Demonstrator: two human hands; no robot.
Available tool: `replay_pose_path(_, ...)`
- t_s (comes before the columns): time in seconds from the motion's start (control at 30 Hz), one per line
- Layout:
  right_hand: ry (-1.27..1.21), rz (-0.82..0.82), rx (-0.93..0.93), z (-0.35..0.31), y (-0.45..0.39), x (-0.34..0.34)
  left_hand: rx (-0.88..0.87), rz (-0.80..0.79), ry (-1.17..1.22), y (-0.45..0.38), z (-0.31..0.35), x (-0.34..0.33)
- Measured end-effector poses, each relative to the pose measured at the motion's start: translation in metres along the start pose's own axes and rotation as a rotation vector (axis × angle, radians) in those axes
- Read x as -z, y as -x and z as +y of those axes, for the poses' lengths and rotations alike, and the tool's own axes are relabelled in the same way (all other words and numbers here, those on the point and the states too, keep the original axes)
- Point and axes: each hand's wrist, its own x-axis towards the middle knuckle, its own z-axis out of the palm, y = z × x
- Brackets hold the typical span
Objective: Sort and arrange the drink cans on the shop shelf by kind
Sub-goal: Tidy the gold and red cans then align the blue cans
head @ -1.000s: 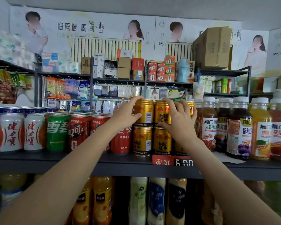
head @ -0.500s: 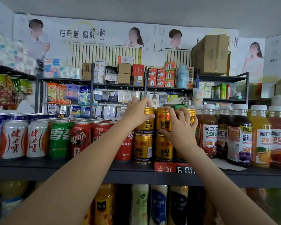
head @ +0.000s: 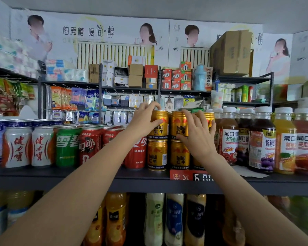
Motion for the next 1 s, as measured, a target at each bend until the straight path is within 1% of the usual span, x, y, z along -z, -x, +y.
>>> replay_pose_path(0.07, -0.104, 0.125, -0.028, 0.009, 0.007, 0.002, 0.020, 0.144, -0.029, 0.020, -0.005, -0.008)
replay_pose_path(0.1, -0.172, 0.190, -0.084, 0.016, 0.010, 0.003, 0.014, 0.185, -0.110, 0.033, -0.008, -0.015)
replay_pose_path(0.13, -0.272, 0.212, -0.169, 0.024, 0.013, 0.003, 0.000, 0.173, -0.214, 0.046, -0.012, -0.023)
replay_pose_path(0.17, -0.408, 0.176, -0.279, 0.031, 0.016, 0.004, -0.016, 0.137, -0.306, 0.056, -0.016, -0.031)
replay_pose_path(0.2, -0.552, 0.088, -0.386, 0.037, 0.017, 0.003, -0.027, 0.107, -0.370, 0.062, -0.020, -0.036)
replay_pose_path(0.23, -0.662, -0.020, -0.461, 0.042, 0.020, 0.001, -0.030, 0.096, -0.405, 0.064, -0.022, -0.038)
replay_pose_path(0.27, -0.709, -0.110, -0.489, 0.045, 0.023, -0.001, -0.029, 0.100, -0.416, 0.062, -0.025, -0.038)
replay_pose_path(0.3, -0.708, -0.161, -0.488, 0.046, 0.026, -0.003, -0.030, 0.107, -0.412, 0.059, -0.025, -0.036)
replay_pose_path(0.33, -0.692, -0.165, -0.479, 0.046, 0.028, -0.005, -0.031, 0.110, -0.399, 0.057, -0.025, -0.034)
replay_pose_path(0.43, -0.639, -0.105, -0.473, 0.044, 0.030, -0.011, -0.043, 0.134, -0.364, 0.055, -0.026, -0.034)
replay_pose_path(0.6, -0.584, -0.069, -0.481, 0.040, 0.029, -0.024, -0.070, 0.207, -0.368, 0.054, -0.029, -0.041)
replay_pose_path(0.73, -0.573, -0.035, -0.502, 0.036, 0.033, -0.022, -0.081, 0.207, -0.363, 0.056, -0.030, -0.044)
replay_pose_path(0.8, -0.493, 0.099, -0.452, 0.027, 0.037, -0.016, -0.092, 0.239, -0.288, 0.060, -0.032, -0.042)
replay_pose_path(0.87, -0.438, 0.276, -0.274, 0.006, 0.036, -0.005, -0.115, 0.332, -0.226, 0.065, -0.038, -0.033)
replay_pose_path(0.9, -0.428, 0.325, -0.167, -0.007, 0.034, -0.002, -0.117, 0.377, -0.215, 0.069, -0.042, -0.025)
replay_pose_path(0.93, -0.421, 0.335, -0.075, -0.021, 0.032, -0.001, -0.108, 0.406, -0.219, 0.073, -0.048, -0.017)
replay_pose_path(1.0, -0.415, 0.279, 0.047, -0.051, 0.030, -0.008, -0.066, 0.416, -0.261, 0.081, -0.063, 0.005)
